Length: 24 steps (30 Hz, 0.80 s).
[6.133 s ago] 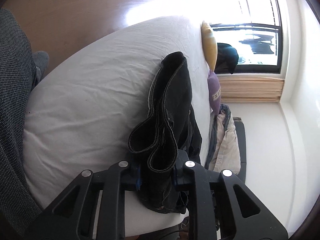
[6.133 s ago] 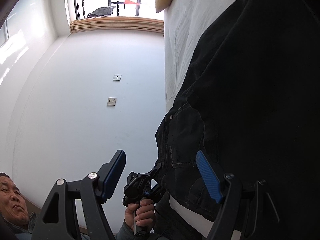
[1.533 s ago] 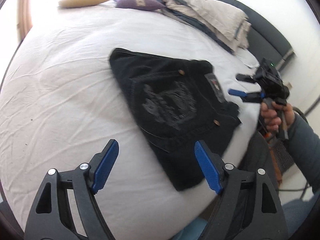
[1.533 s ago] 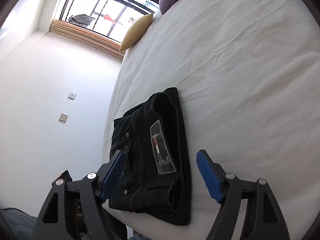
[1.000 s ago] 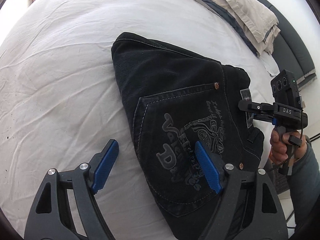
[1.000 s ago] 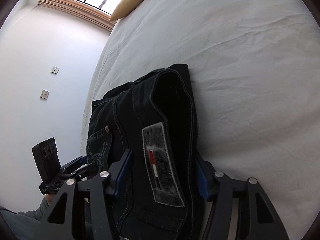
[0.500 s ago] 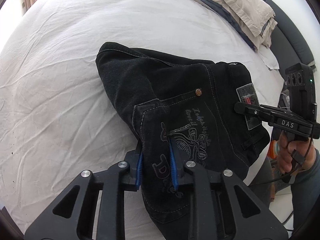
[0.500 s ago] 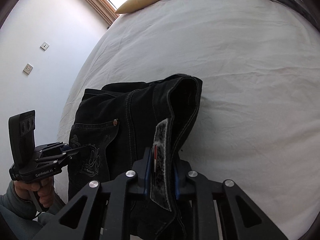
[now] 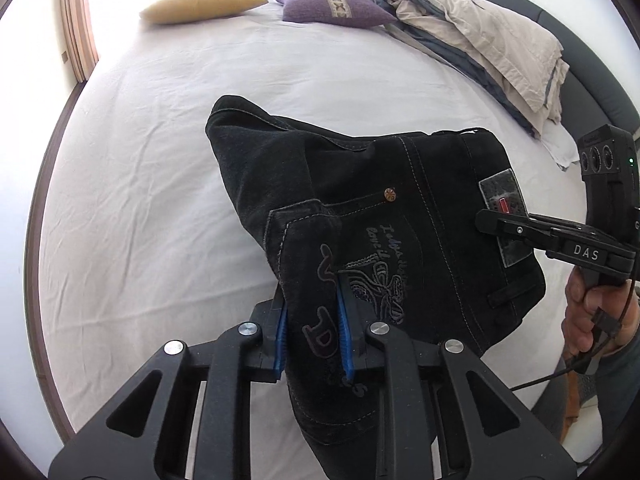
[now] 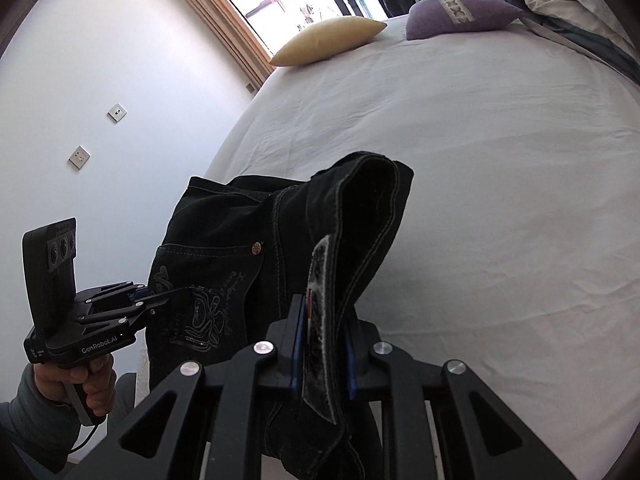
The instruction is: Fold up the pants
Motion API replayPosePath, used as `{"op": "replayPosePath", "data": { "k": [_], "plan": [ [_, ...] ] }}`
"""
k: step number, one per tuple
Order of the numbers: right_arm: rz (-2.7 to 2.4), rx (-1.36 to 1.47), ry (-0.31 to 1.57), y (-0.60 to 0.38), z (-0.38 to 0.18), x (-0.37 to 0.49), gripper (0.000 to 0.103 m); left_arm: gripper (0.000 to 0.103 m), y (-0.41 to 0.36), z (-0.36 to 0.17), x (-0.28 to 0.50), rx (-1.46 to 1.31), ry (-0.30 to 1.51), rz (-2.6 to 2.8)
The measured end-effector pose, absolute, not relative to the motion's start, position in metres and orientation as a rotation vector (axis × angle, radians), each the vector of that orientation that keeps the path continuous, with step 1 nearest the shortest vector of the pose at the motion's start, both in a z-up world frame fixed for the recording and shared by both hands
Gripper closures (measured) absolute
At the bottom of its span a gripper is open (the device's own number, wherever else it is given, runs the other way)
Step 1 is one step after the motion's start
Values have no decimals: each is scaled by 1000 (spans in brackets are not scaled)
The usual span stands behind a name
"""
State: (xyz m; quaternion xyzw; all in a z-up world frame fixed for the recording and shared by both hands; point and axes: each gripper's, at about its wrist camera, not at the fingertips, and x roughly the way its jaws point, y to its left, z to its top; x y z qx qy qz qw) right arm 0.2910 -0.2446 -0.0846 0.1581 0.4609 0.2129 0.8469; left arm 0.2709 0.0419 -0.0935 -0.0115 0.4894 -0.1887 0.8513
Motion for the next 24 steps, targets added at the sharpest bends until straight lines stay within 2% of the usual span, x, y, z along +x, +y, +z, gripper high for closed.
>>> {"op": "replayPosePath", "data": {
  "k": [4, 7, 9, 10, 11, 14, 19, 21, 23, 24],
  "plan": [
    [431, 454, 1033, -245, -124, 329, 85, 82, 65, -118, 315, -37, 1058, -380],
    [425, 567, 1053, -258, -152, 336, 83, 75, 63, -140, 328, -46, 1074, -380],
    [431, 591, 1049, -262, -164, 333, 77, 63, 66, -150, 330, -36, 1064, -356],
    [443, 622, 1037, -266, -168, 331, 76, 47, 69, -154, 328, -42, 1052, -331],
    [453, 651, 1024, -268, -170, 330, 74, 42, 74, -157, 327, -68, 1038, -315],
    [458, 658, 1006, -269, -168, 324, 68, 41, 84, -156, 320, -125, 1019, -309],
    [404, 597, 964, -262, -143, 307, 46, 40, 91, -133, 283, -88, 933, -249],
    [376, 537, 950, -260, -130, 289, 45, 27, 90, -120, 264, -90, 892, -224],
    [354, 479, 926, -256, -115, 271, 43, 0, 93, -105, 242, -96, 846, -187],
    [329, 440, 914, -256, -106, 257, 39, 0, 94, -98, 229, -100, 823, -176]
  ]
}}
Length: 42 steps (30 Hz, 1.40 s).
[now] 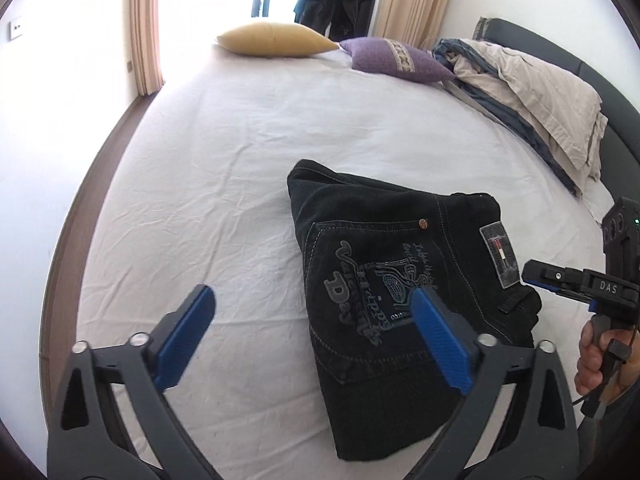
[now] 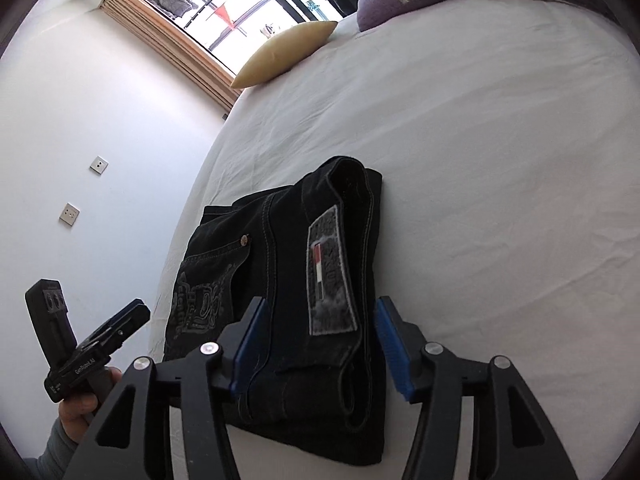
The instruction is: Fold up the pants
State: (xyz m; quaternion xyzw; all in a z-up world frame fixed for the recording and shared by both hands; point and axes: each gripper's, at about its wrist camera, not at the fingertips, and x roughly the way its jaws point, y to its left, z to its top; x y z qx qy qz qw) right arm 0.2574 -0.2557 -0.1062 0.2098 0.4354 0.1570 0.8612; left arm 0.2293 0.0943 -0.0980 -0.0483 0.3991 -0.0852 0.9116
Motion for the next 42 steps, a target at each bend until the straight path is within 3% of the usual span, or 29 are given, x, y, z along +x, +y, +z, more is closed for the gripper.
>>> {"op": "replayPosePath", "data": {
  "k": [4, 8, 10, 14, 23, 32, 42],
  "plan": [
    [222, 304, 821, -247, -68, 197, 23, 0, 87, -64, 179, -32, 775, -101],
    [137, 193, 671, -232, -25, 133, 8, 0, 84, -15, 95, 49, 596, 27],
    [125, 186, 602, -227, -5, 107, 3, 0, 78, 8, 50, 78, 479, 87],
    [109, 190, 525, -218, 26, 70, 3, 0, 63, 45, -15, 131, 343, 77],
    [89, 36, 425, -184, 74, 23, 0, 0, 59, 82, -52, 106, 464, 5],
    [6, 22, 540, -175, 63, 16, 0, 0, 69, 45, -24, -1, 737, 36],
    [-11, 28, 607, -176, 47, 23, 0, 0, 69, 21, -4, -37, 825, 6]
  ]
}}
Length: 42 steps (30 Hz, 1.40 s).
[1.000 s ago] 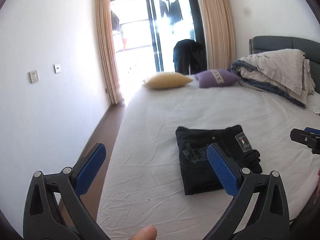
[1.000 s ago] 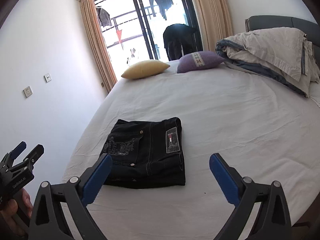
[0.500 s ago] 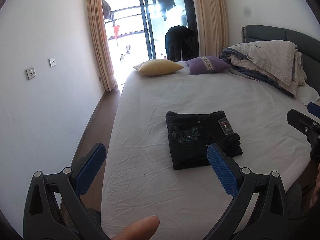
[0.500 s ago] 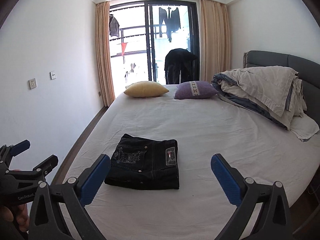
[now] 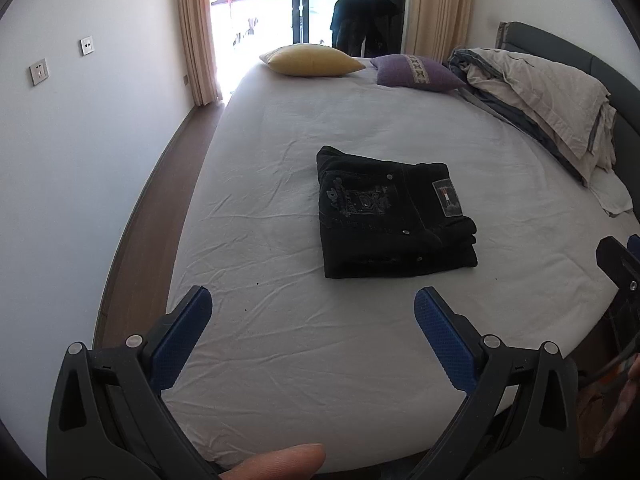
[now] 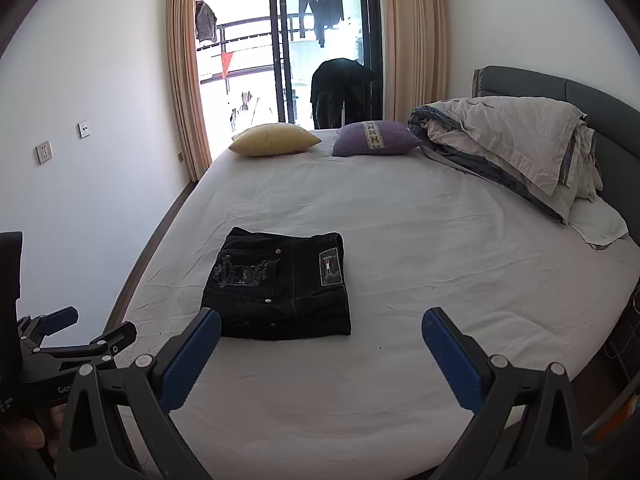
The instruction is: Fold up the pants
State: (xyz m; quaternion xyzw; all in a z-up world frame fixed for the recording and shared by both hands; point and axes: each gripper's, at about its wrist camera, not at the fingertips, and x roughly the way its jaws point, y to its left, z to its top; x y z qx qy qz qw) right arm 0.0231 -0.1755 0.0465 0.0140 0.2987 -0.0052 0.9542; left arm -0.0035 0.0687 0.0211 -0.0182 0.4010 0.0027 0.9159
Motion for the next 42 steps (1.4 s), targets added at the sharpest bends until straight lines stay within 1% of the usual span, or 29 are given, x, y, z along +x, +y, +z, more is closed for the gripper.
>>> {"op": "replayPosePath", "data": {
  "k": [42],
  "plan": [
    [10, 22, 669, -174, 31, 33, 0, 0, 71, 11, 9, -48, 851, 4]
  ]
}}
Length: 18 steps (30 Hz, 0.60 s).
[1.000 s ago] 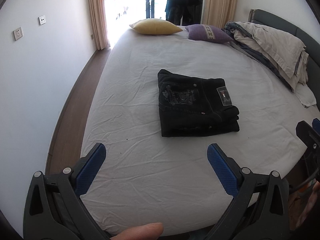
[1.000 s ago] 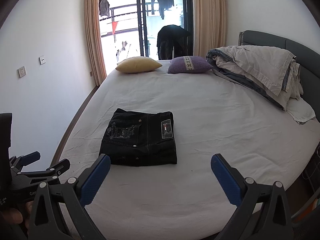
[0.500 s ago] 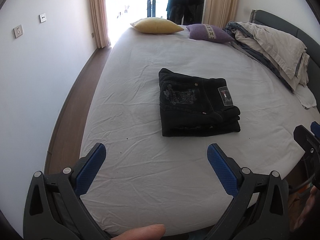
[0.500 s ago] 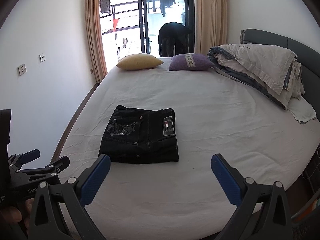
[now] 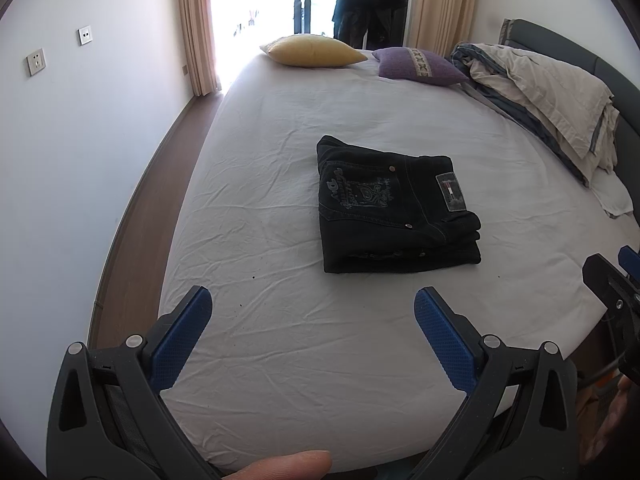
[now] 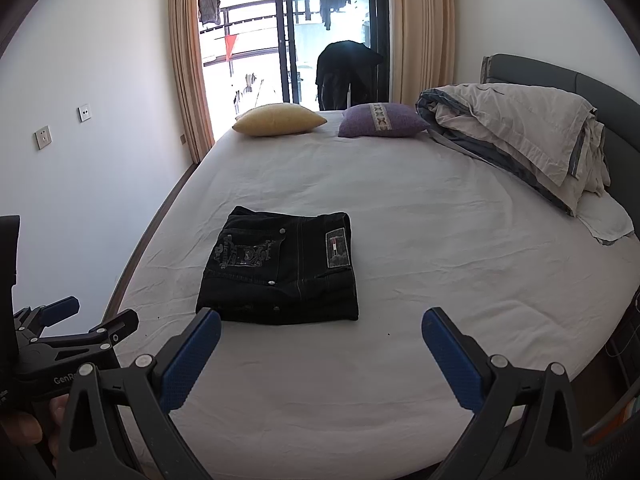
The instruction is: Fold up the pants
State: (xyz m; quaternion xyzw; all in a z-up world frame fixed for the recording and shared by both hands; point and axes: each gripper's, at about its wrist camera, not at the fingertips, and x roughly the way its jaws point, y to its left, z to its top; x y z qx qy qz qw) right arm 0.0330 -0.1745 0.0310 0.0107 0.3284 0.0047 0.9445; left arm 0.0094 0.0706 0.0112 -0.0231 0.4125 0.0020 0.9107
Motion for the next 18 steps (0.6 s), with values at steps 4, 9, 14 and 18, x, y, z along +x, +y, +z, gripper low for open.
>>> {"op": "replayPosePath", "data": {
  "k": [4, 9, 14, 18],
  "plan": [
    [10, 23, 672, -174, 29, 33, 0, 0, 70, 11, 10, -47, 851, 5],
    [10, 24, 674, -176, 28, 35, 0, 0, 71, 8, 11, -47, 852, 8],
    [11, 26, 678, -174, 24, 35, 0, 0, 71, 7, 11, -47, 852, 8],
    [11, 25, 680, -173, 23, 35, 0, 0, 70, 5, 12, -47, 853, 9]
  ]
}}
